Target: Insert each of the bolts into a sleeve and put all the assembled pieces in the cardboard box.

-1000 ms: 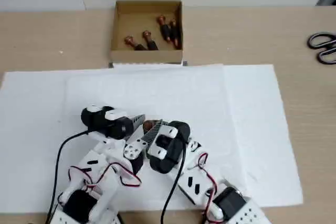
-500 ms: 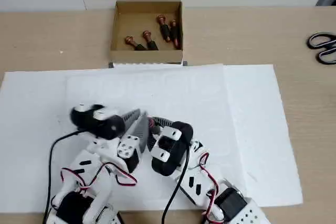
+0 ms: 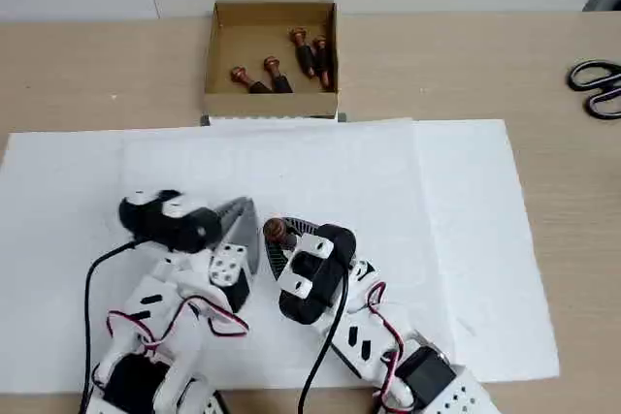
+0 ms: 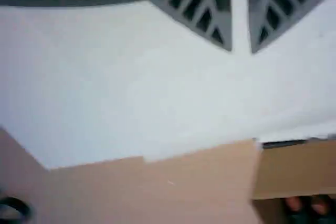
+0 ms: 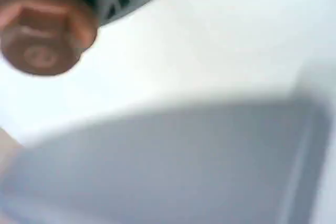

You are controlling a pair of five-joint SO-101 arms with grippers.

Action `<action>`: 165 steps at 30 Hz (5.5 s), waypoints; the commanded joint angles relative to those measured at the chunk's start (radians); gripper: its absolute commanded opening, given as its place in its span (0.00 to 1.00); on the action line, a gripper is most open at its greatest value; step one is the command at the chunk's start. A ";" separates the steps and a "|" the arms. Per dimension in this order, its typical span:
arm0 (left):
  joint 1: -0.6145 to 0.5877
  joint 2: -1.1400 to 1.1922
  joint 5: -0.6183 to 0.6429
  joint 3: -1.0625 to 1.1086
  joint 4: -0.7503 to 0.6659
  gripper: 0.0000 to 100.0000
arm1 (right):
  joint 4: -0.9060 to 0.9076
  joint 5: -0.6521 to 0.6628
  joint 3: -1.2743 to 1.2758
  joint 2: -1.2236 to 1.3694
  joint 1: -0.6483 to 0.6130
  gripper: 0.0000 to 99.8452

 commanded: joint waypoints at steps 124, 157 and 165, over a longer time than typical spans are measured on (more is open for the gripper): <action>-0.278 0.020 -0.135 0.265 -0.041 0.01 | -0.130 -0.195 -2.280 2.457 0.429 0.21; -0.278 0.020 -0.135 0.265 -0.041 0.01 | 1.109 -0.445 -2.275 1.692 0.565 0.00; -0.278 0.020 -0.135 0.265 -0.041 0.01 | 1.202 -0.500 -2.107 1.400 0.567 0.01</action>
